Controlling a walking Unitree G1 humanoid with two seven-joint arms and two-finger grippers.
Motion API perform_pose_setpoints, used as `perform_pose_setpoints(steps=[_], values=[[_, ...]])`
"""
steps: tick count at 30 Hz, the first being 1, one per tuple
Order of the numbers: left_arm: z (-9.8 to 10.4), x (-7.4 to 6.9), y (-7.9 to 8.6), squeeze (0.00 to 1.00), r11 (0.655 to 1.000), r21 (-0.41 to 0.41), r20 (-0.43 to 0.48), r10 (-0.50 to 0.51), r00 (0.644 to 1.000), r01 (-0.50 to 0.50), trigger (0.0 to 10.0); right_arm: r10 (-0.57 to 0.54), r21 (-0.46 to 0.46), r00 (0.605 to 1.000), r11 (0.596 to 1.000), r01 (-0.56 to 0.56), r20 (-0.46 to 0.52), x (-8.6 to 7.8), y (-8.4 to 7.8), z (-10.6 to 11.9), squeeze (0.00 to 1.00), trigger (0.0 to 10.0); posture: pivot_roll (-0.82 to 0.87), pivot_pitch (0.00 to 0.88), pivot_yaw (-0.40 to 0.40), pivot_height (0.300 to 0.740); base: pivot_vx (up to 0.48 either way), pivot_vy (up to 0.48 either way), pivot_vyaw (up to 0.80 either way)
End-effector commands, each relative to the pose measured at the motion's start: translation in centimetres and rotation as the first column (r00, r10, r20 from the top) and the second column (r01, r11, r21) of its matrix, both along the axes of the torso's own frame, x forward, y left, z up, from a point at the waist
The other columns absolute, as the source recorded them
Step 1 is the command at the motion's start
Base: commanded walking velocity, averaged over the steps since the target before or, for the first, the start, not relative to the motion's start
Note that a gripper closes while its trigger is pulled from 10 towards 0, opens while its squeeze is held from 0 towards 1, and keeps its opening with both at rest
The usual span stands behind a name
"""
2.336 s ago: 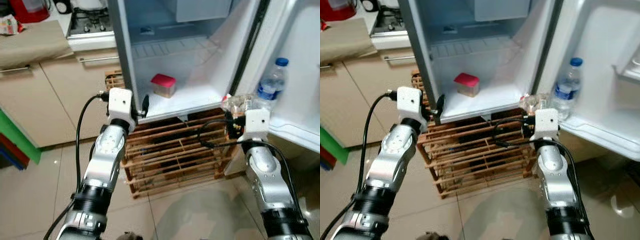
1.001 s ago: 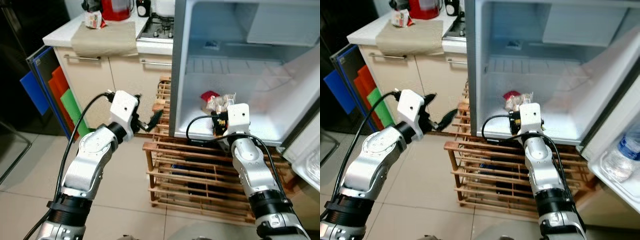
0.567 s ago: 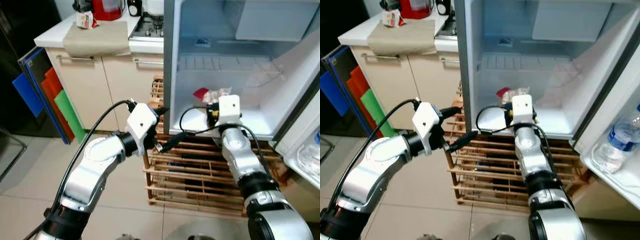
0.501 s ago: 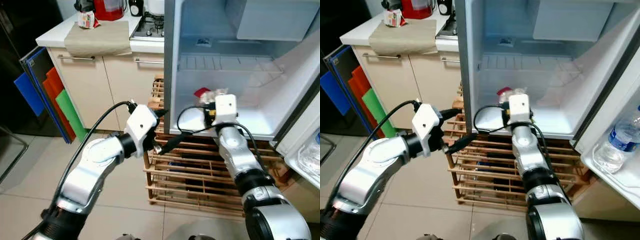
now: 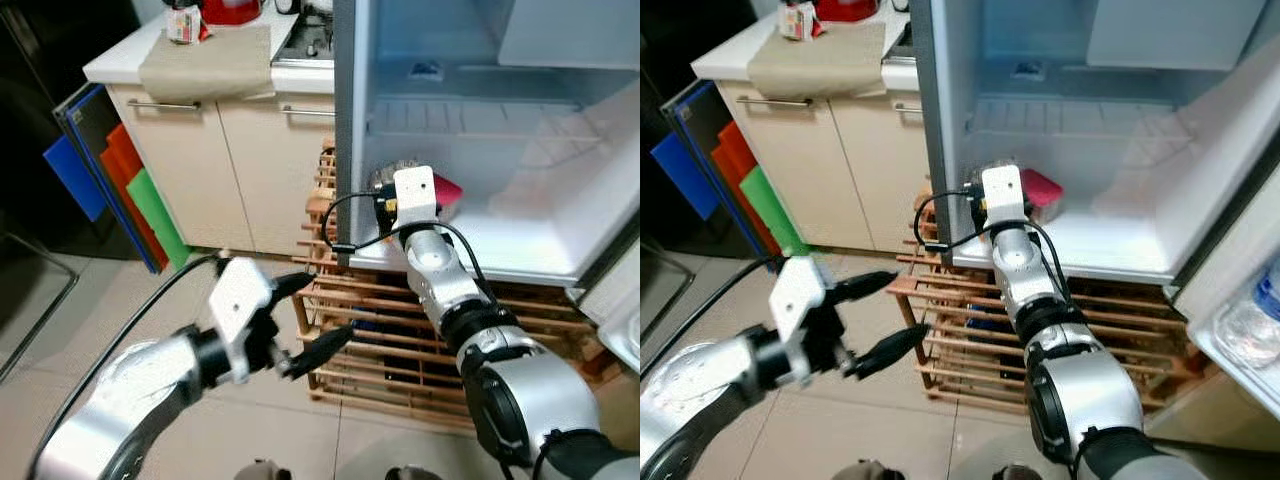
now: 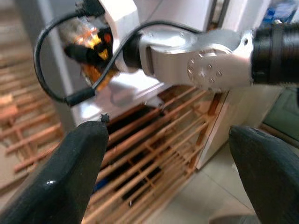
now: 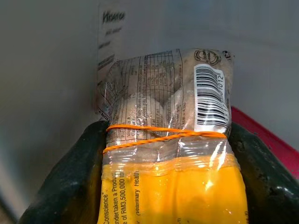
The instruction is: Restocking fridge
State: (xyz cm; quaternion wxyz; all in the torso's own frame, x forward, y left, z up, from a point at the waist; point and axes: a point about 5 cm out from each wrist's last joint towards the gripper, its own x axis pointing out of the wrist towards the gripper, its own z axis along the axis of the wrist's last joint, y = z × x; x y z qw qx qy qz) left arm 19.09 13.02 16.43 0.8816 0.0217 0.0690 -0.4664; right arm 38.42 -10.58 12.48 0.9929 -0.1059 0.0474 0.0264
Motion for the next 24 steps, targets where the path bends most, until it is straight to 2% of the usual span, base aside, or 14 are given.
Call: perform_pose_setpoints(steps=[1,5,6,7,10,13,15,24], values=[[0.6,-0.7,0.6,0.00,1.000,0.017,0.007,0.019,1.000,-0.019,10.0,0.014,-0.037,0.999,0.999,-0.012,0.052,0.5,0.7,1.3,0.00,10.0,0.25,0.145,0.076,0.740,0.000,0.000,0.00],[1.0,-2.1,1.0,0.00,0.999,0.020,-0.010,0.045,0.999,-0.045,10.0,-0.006,-0.045,0.998,0.999,0.009,0.062,0.6,0.7,1.4,0.00,10.0,0.28,0.171,0.081,0.740,0.000,0.000,0.00],[1.0,-2.6,1.2,0.00,0.998,0.021,-0.023,0.053,0.998,-0.052,10.0,-0.019,-0.042,0.997,0.999,0.022,0.071,0.6,0.7,1.6,0.84,10.0,0.29,0.178,0.085,0.740,0.000,0.000,0.00],[1.0,-2.9,1.3,0.00,0.998,0.024,-0.036,0.057,0.998,-0.056,10.0,-0.035,-0.036,0.996,0.999,0.038,0.078,0.7,0.7,1.7,1.00,10.0,0.30,0.180,0.087,0.740,0.000,0.000,0.00],[1.0,-3.8,1.5,0.00,0.998,0.029,-0.058,0.063,0.996,-0.061,10.0,-0.058,0.033,0.995,0.998,0.055,0.077,0.8,0.9,2.1,1.00,10.0,0.31,0.196,0.100,0.740,0.000,0.000,0.00],[1.1,-4.0,1.6,0.00,0.997,0.033,-0.069,0.065,0.995,-0.063,10.0,-0.068,0.089,0.995,0.994,0.062,0.068,1.0,1.0,2.4,1.00,10.0,0.31,0.200,0.104,0.740,0.000,0.000,0.00],[1.1,-4.3,1.5,0.00,0.997,0.033,-0.075,0.067,0.995,-0.064,10.0,-0.071,0.159,0.995,0.985,0.060,0.067,1.2,1.3,3.0,1.00,10.0,0.30,0.200,0.108,0.740,0.000,0.000,0.00],[1.0,-4.0,0.9,0.00,0.997,0.020,-0.077,0.077,0.994,-0.076,10.0,-0.050,0.164,0.974,0.986,0.013,0.220,1.9,2.0,6.6,1.00,10.0,0.26,0.200,0.121,0.740,0.000,0.000,0.00]])
